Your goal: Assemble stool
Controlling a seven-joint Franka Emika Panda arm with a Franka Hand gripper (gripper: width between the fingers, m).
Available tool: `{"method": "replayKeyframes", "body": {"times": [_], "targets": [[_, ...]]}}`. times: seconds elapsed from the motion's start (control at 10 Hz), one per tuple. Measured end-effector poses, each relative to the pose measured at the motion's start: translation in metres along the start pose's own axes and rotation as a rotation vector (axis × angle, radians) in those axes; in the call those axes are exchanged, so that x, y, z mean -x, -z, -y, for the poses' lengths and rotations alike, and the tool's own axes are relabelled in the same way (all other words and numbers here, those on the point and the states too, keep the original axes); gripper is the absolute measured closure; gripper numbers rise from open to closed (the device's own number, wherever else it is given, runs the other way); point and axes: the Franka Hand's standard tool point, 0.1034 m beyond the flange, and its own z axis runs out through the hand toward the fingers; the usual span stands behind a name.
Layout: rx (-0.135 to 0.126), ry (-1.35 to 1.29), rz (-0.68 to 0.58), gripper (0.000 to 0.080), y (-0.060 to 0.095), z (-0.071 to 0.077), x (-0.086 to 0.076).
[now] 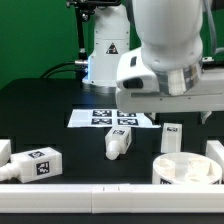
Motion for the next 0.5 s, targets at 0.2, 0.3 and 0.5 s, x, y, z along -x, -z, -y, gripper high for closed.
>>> {"method": "replayKeyframes", "body": {"times": [0.2, 0.3, 0.5], "targets": [[-0.019, 0.101, 0.199, 0.0151, -0.002, -0.008, -0.011], [-0.035, 0.156, 0.275, 0.0151, 0.002, -0.005, -0.018], [-0.059, 0.152, 0.38, 0.0151, -0.002, -0.006, -0.021]]}}
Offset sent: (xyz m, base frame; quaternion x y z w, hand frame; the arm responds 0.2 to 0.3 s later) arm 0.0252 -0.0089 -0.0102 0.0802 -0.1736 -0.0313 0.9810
